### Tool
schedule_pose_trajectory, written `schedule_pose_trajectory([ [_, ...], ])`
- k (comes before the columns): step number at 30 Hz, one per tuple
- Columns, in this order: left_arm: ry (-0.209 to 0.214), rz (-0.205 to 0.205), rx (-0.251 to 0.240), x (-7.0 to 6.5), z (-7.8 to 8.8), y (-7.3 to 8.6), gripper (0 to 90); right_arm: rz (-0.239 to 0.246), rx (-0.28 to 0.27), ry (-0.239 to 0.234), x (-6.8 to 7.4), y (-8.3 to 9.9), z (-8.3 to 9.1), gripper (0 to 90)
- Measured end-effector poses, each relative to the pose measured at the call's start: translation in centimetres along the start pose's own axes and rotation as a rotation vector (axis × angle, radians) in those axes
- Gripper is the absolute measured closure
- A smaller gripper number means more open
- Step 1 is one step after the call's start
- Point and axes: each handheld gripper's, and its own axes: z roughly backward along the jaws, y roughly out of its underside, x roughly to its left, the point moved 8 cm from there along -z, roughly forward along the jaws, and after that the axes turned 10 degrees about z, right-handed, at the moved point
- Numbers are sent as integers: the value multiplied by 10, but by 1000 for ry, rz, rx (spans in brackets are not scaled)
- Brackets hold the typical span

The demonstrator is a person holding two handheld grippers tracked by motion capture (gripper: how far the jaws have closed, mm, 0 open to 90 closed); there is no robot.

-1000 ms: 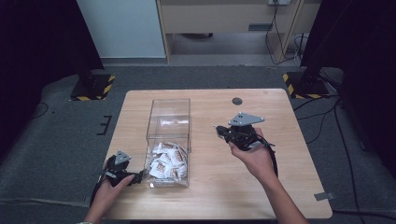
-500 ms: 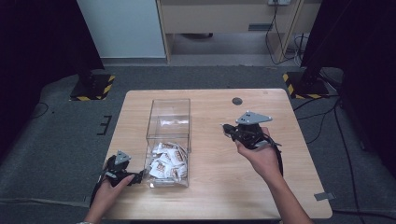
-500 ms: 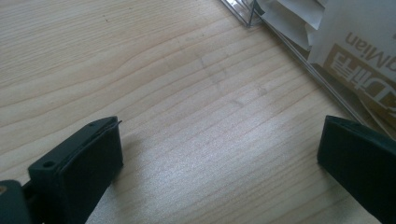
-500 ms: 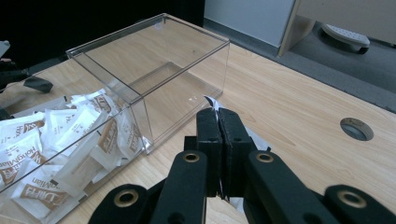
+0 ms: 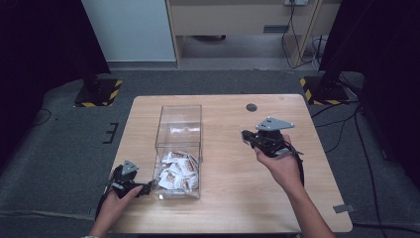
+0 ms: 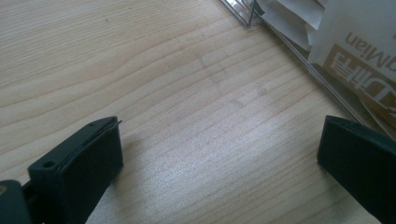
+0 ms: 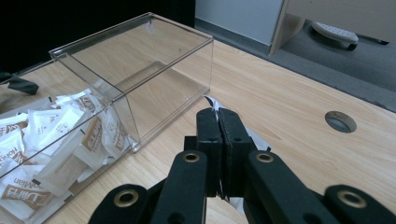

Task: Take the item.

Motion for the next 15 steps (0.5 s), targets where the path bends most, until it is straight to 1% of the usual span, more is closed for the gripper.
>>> schedule_pose_trajectory([
  [5,0,0,0,0,0,0,0,-11,0,11,-5,3,1,884],
  [15,0,0,0,0,0,0,0,-18,9,26,-15,8,1,884],
])
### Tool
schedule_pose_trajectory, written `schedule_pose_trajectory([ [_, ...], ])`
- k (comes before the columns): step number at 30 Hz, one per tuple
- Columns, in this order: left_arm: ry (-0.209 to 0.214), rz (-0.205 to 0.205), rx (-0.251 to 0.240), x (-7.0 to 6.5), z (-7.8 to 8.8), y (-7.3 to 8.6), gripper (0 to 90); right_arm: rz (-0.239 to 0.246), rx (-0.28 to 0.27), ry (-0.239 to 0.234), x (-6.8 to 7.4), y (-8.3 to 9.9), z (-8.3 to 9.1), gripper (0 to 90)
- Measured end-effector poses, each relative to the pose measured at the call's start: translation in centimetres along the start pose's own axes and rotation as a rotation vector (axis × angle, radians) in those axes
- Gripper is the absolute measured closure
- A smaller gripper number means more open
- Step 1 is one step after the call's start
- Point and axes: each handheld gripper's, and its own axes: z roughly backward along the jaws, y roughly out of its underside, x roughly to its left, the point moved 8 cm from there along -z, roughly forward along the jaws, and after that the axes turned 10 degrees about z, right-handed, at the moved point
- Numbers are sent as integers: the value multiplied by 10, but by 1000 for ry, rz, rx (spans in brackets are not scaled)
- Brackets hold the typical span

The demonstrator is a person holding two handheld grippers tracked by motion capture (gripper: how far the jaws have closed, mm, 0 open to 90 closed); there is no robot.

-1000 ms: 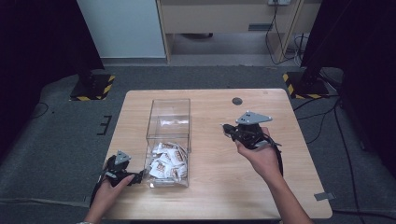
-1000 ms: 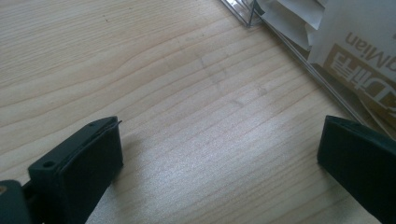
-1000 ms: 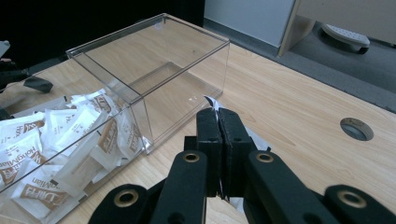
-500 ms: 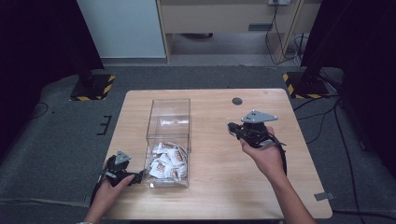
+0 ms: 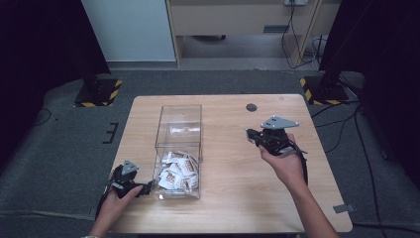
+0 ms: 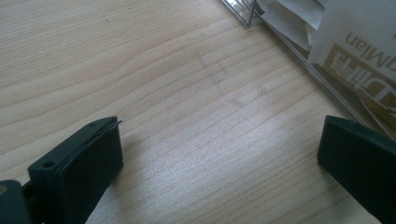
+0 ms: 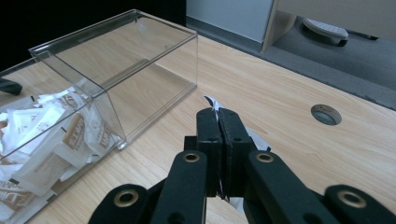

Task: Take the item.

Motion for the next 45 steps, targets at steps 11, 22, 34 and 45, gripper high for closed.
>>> schedule_pose_trajectory([
  [11,0,0,0,0,0,0,0,-16,16,32,-17,8,-3,884],
  [22,0,0,0,0,0,0,0,-29,40,49,-26,20,-12,884],
  [34,0,0,0,0,0,0,0,-46,65,52,-29,36,-21,883],
  [45,0,0,0,0,0,0,0,-59,87,43,-28,45,-37,882],
])
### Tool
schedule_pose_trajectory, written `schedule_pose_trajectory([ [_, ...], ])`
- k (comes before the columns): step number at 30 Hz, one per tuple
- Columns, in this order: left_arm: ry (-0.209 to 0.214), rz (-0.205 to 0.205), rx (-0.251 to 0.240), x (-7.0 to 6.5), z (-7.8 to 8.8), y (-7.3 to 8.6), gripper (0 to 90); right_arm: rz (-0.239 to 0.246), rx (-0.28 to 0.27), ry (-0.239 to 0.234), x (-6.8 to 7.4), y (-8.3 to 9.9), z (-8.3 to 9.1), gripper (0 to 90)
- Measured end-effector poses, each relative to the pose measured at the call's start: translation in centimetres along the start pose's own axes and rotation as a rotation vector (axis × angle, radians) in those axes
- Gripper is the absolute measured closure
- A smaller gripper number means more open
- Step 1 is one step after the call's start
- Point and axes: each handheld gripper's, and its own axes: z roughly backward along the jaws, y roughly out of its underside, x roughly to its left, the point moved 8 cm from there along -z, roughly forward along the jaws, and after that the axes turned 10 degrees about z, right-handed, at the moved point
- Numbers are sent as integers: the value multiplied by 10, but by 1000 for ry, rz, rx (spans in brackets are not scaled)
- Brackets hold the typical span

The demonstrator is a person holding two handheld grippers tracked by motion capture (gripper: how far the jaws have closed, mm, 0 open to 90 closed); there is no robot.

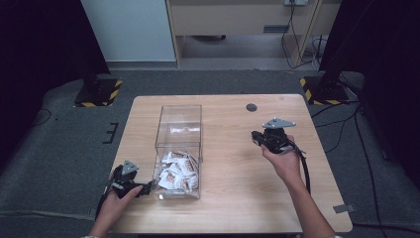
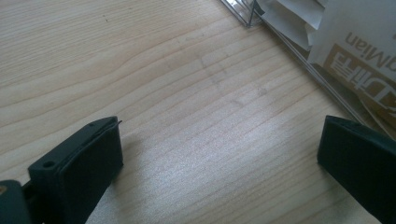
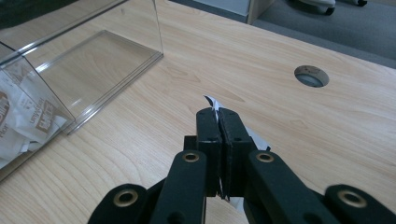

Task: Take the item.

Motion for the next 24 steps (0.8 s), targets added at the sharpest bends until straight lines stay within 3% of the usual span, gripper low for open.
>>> schedule_pose_trajectory([
  [9,0,0,0,0,0,0,0,-22,4,-12,1,14,-11,880],
  [24,0,0,0,0,0,0,0,-28,72,-30,11,47,-27,870],
])
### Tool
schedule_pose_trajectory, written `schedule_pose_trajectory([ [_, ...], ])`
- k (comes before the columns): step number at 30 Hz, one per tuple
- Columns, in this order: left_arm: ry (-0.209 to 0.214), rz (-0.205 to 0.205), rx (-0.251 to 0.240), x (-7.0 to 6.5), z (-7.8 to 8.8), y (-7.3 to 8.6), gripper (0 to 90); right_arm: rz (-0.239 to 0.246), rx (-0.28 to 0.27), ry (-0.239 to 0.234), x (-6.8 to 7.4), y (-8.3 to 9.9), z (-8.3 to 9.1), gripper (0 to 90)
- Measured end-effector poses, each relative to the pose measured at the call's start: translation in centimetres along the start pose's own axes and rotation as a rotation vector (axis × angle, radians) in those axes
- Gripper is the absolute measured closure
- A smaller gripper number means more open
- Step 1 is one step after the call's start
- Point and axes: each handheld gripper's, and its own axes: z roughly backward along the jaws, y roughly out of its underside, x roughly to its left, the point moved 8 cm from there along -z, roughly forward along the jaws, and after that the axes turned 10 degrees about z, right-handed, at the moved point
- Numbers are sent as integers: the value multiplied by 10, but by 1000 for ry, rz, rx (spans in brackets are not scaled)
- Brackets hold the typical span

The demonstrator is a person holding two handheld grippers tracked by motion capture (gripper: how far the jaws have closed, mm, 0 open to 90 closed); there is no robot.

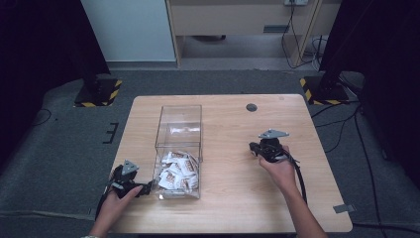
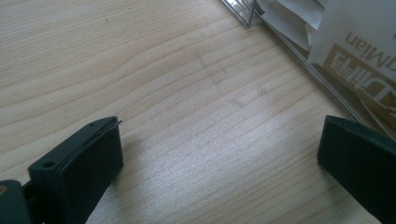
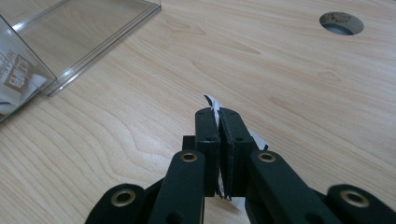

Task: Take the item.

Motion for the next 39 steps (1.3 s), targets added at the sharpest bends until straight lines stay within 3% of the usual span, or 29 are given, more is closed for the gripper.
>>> schedule_pose_trajectory([
  [4,0,0,0,0,0,0,0,-5,13,-3,2,2,-3,852],
  [8,0,0,0,0,0,0,0,5,27,1,4,4,-6,750],
  [16,0,0,0,0,0,0,0,-11,0,23,2,0,3,639],
  [24,0,0,0,0,0,0,0,-38,-21,90,-8,-5,16,308],
  [28,0,0,0,0,0,0,0,-38,-36,130,-12,-5,25,206],
  [39,0,0,0,0,0,0,0,-56,-46,141,-11,12,40,152],
])
